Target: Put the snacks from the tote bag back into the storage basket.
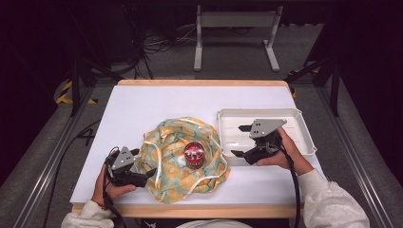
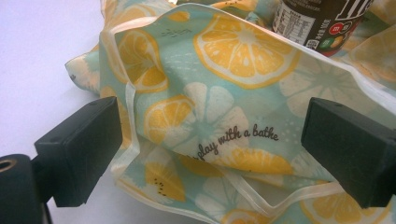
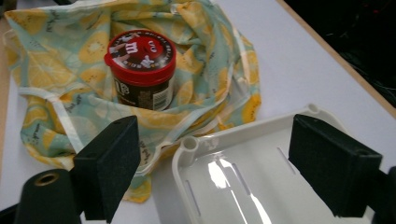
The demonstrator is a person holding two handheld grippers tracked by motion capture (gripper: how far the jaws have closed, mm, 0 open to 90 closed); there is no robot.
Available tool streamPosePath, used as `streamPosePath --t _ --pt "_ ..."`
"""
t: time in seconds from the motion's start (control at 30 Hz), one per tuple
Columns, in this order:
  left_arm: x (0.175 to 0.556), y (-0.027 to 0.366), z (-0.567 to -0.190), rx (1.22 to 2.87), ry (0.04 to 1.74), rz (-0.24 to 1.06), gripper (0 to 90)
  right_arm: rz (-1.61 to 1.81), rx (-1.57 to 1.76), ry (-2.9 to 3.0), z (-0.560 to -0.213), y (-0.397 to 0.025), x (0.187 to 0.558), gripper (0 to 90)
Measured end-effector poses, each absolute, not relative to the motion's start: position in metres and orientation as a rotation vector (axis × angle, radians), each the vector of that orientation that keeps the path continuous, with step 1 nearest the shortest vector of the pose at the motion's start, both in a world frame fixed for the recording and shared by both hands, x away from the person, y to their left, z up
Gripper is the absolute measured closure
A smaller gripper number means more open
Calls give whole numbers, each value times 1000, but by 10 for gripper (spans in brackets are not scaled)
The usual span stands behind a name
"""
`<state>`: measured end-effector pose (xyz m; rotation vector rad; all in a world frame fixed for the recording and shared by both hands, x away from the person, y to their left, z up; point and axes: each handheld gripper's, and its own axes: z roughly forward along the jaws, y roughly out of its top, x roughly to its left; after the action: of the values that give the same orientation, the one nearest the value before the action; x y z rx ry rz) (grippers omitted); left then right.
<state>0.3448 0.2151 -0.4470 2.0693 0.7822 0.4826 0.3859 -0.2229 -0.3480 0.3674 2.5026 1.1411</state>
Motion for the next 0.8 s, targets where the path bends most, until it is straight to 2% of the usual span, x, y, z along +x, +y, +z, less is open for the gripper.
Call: streamPosePath --t 0.8 --pt "343 214 -446 2065 779 493 58 983 184 2718 -360 -168 396 175"
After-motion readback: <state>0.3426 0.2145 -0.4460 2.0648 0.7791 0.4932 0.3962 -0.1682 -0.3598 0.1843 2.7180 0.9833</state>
